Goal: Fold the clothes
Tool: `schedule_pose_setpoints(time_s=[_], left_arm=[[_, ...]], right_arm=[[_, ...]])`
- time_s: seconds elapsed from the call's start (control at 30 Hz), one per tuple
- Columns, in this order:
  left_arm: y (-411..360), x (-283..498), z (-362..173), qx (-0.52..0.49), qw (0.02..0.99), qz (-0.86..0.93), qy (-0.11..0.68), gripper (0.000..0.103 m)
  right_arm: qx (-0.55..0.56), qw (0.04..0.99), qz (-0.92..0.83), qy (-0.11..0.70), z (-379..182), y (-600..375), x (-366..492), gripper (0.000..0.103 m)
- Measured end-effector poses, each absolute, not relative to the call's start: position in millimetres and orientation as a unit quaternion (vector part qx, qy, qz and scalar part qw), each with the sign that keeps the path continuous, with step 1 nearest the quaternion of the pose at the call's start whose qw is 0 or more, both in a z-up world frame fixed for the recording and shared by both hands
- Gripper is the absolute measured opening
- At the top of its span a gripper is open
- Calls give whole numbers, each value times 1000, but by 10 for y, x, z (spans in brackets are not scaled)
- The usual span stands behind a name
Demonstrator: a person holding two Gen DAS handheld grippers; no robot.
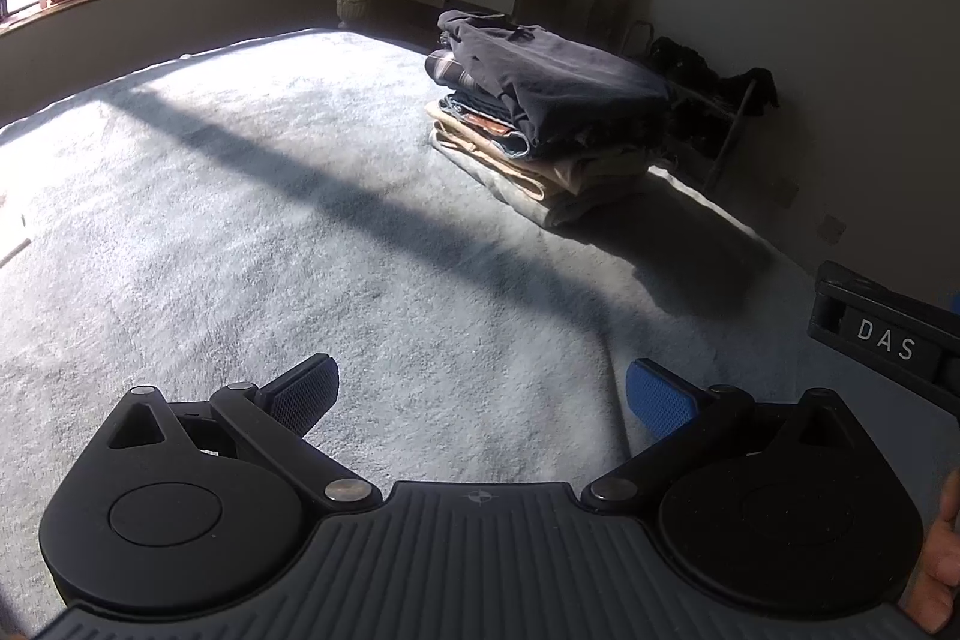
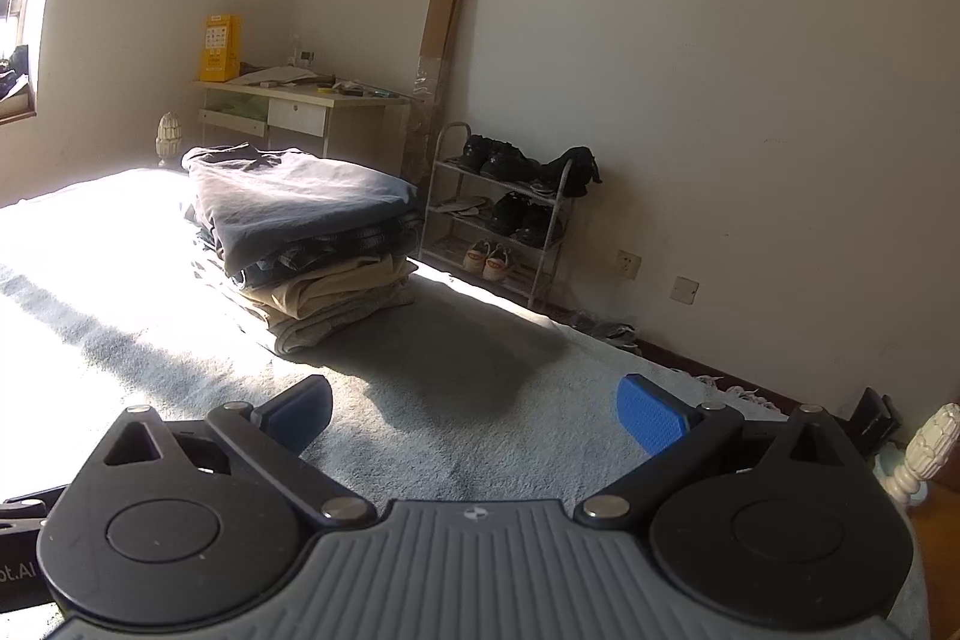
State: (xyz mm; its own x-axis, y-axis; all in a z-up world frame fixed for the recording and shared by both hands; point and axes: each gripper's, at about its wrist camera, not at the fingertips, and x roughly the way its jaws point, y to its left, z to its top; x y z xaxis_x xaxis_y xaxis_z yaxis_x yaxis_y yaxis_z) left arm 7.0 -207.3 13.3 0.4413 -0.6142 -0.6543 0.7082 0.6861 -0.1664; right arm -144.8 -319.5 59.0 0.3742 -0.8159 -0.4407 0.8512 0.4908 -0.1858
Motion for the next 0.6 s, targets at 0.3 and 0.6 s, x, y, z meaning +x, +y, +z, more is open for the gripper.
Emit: schedule_pose_setpoints(time_s=[0.3, 0.6], left_arm=[[-2088, 39, 137, 74, 846, -390, 356, 103], [-2083, 29, 148, 78, 847, -387, 356, 103]], right_arm=[[38, 830, -499, 246, 598, -3212, -1456, 103], [38, 834, -493, 246, 595, -3218, -1468, 103]])
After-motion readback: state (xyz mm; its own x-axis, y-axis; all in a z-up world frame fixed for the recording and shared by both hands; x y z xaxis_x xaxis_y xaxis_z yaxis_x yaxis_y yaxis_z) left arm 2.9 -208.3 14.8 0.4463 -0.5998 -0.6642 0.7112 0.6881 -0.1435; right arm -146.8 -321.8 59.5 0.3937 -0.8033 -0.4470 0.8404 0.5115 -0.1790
